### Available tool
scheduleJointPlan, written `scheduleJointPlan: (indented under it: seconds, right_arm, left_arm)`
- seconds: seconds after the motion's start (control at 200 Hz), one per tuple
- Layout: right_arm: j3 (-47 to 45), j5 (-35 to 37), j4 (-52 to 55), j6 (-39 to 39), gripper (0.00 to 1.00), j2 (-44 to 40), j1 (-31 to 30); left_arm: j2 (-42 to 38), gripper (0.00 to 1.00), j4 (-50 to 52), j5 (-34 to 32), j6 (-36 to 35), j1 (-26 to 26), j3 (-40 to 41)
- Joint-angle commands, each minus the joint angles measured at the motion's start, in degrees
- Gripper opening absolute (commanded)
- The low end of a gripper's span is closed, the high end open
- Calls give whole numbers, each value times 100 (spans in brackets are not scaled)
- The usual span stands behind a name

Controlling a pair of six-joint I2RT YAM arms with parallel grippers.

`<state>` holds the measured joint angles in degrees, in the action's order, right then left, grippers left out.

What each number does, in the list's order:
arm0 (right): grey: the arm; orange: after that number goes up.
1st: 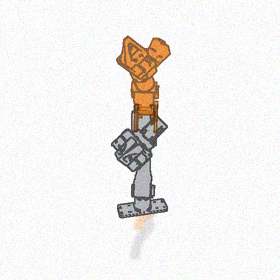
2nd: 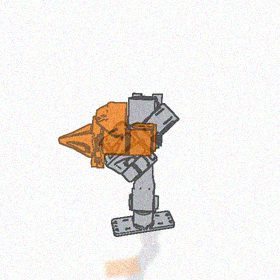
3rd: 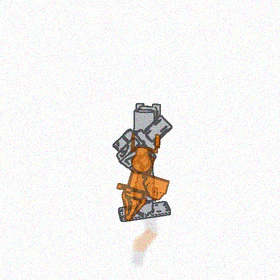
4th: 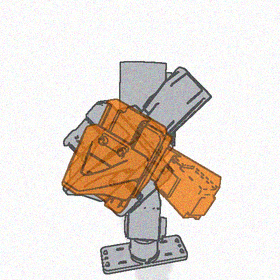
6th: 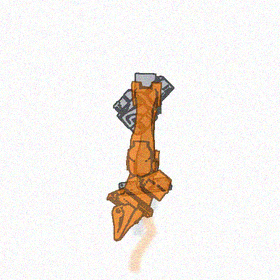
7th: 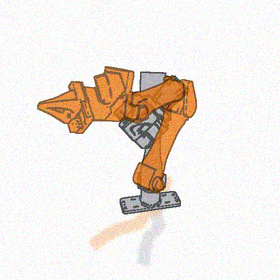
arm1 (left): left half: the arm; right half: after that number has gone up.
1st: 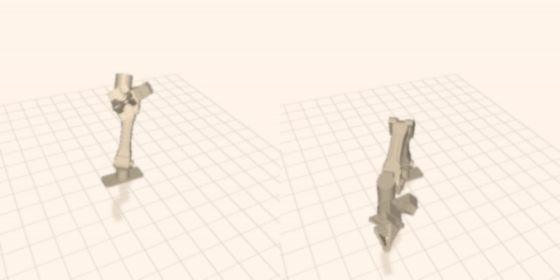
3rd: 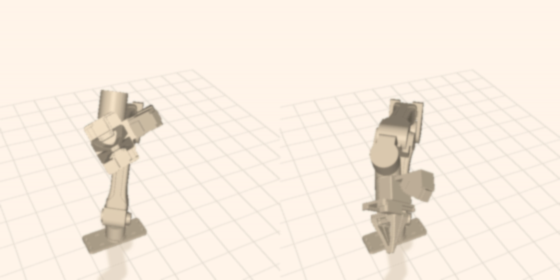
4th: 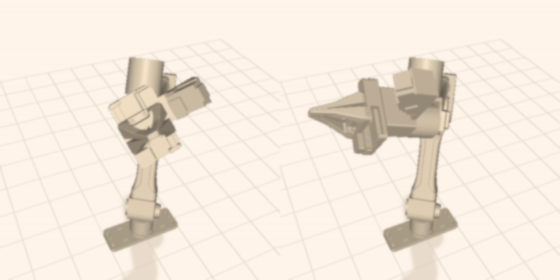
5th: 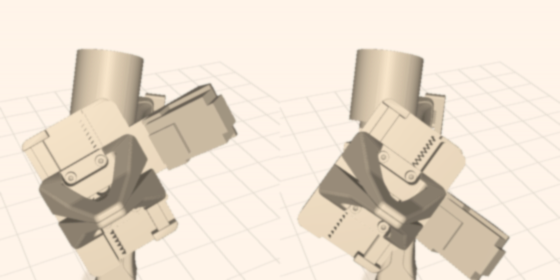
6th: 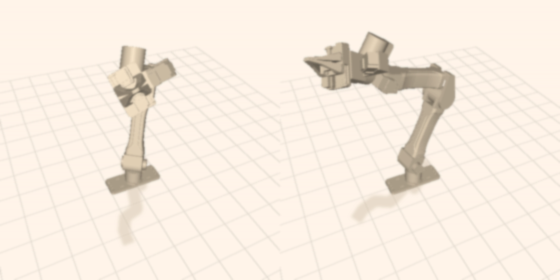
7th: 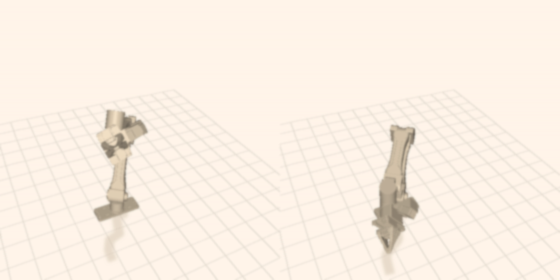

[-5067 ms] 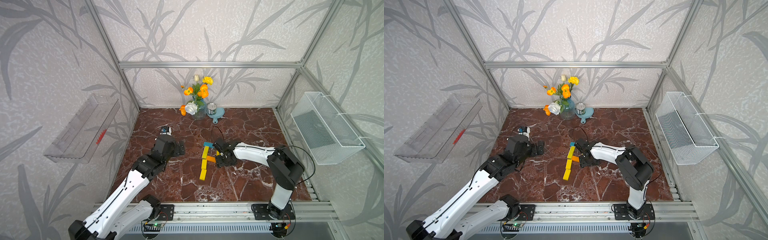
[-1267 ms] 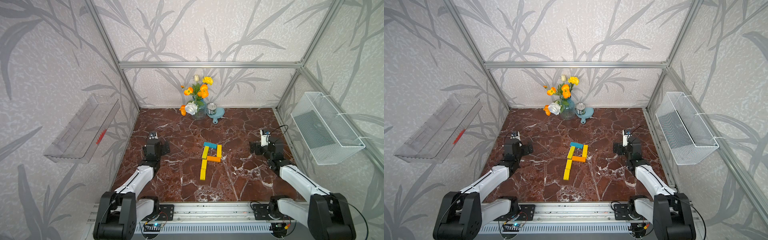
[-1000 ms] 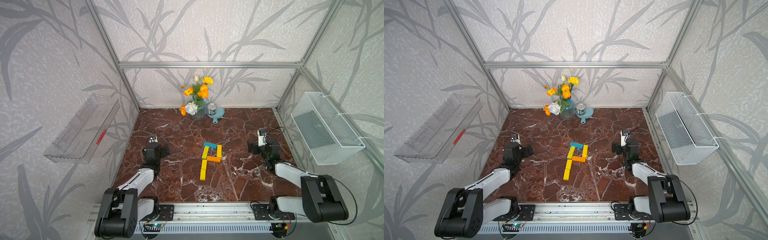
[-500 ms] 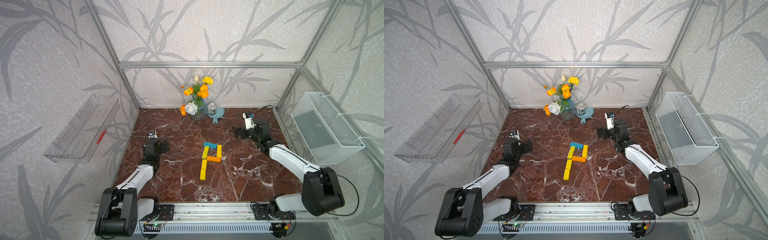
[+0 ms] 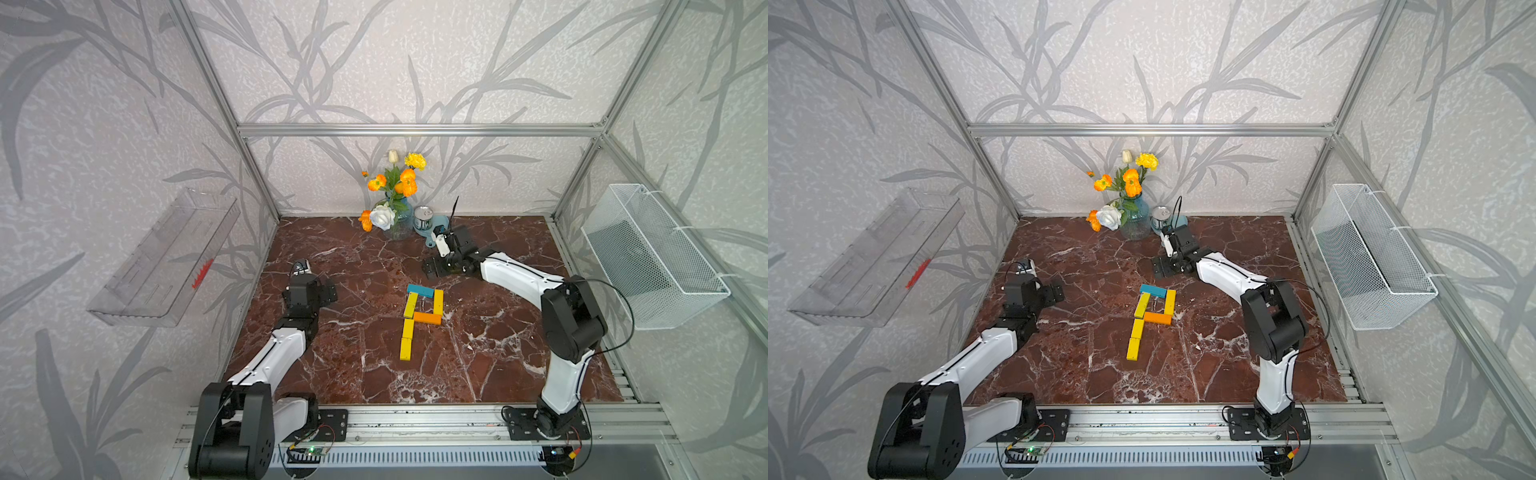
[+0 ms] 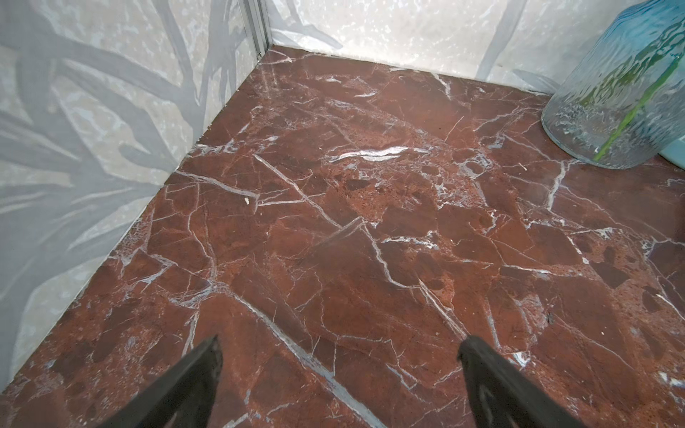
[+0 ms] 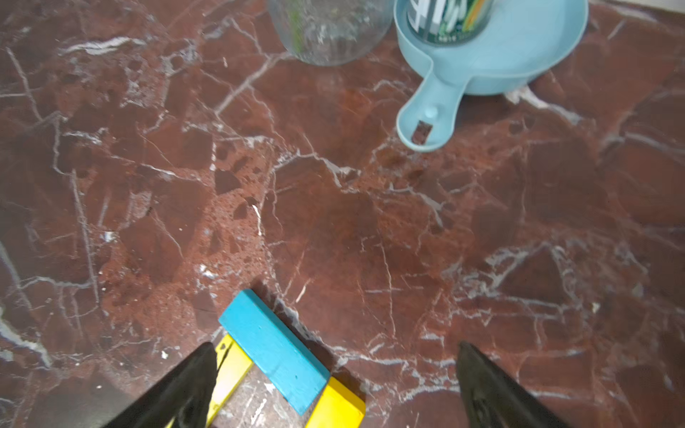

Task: Assemble the letter p with building blocks
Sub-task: Reset both arms

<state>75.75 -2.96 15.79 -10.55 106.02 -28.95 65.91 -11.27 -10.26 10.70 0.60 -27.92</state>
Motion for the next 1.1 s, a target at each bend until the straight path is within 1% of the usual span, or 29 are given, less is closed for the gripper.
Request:
scheduleJointPlan:
  seconds: [0.0, 0.12, 0.18, 0.23, 0.29, 0.33, 0.395, 0.48, 0.53, 0.59, 0.655, 0.74, 0.79, 0.86, 0.935, 1.01, 1.095]
  right_arm:
    - [-919, 292, -373, -133, 99, -1174, 326]
    - [-2231, -122, -1059, -185, 99, -2398, 1184]
    - [-2772, -13, -1293, -82, 99, -2904, 1519]
    - [-3148, 80, -1598, 144, 99, -3245, 1672]
    - [-3461, 319, -1802, 471, 99, -3560, 1718]
    - [-3605, 362, -1895, 495, 99, -3713, 1818]
    - [-3854, 164, -2082, 361, 99, -3891, 2067]
    - [-3978, 297, -1873, 206, 99, -3972, 2297]
    - [-4127, 316, -1918, 378, 99, -4009, 2407]
    - [-4523, 573, -2505, 480, 99, -4002, 2485]
    - [-4888, 369, -3131, 560, 99, -3981, 2662]
    - [-5138, 379, -3751, 739, 99, -3854, 2675]
    - [-5175, 305, -3965, 797, 99, -3692, 2673]
    - [-5183, 125, -4204, 935, 99, -3427, 2675]
    - [-5245, 271, -4683, 993, 99, -3095, 2675]
    - [-5167, 130, -4815, 1309, 99, -2993, 2673]
    - [-5153, 58, -5247, 1290, 99, -2709, 2722]
  left_arm:
    - [-217, 100, -339, -120, -49, -39, 280]
    - [-124, 100, -870, 36, -167, -36, 507]
    - [4, 100, -920, 60, -180, -36, 508]
    - [127, 100, -1022, 79, -222, -34, 522]
    - [272, 100, -1157, 107, -244, -37, 552]
    - [331, 100, -1185, 119, -246, -34, 554]
    - [369, 100, -1191, 121, -257, -35, 541]
    - [383, 100, -1307, 120, -307, -34, 570]
    - [371, 100, -1425, 137, -347, -34, 614]
    - [335, 100, -1563, 111, -350, -34, 679]
    - [334, 100, -1851, 86, -424, -41, 794]
    - [458, 100, -2303, 16, -618, -52, 885]
    - [562, 100, -2410, -61, -672, -64, 849]
    - [707, 100, -2523, 31, -702, -85, 786]
    - [824, 100, -2662, 87, -710, -94, 763]
    - [809, 100, -2679, 101, -684, -129, 776]
    - [625, 100, -2586, 88, -700, -146, 864]
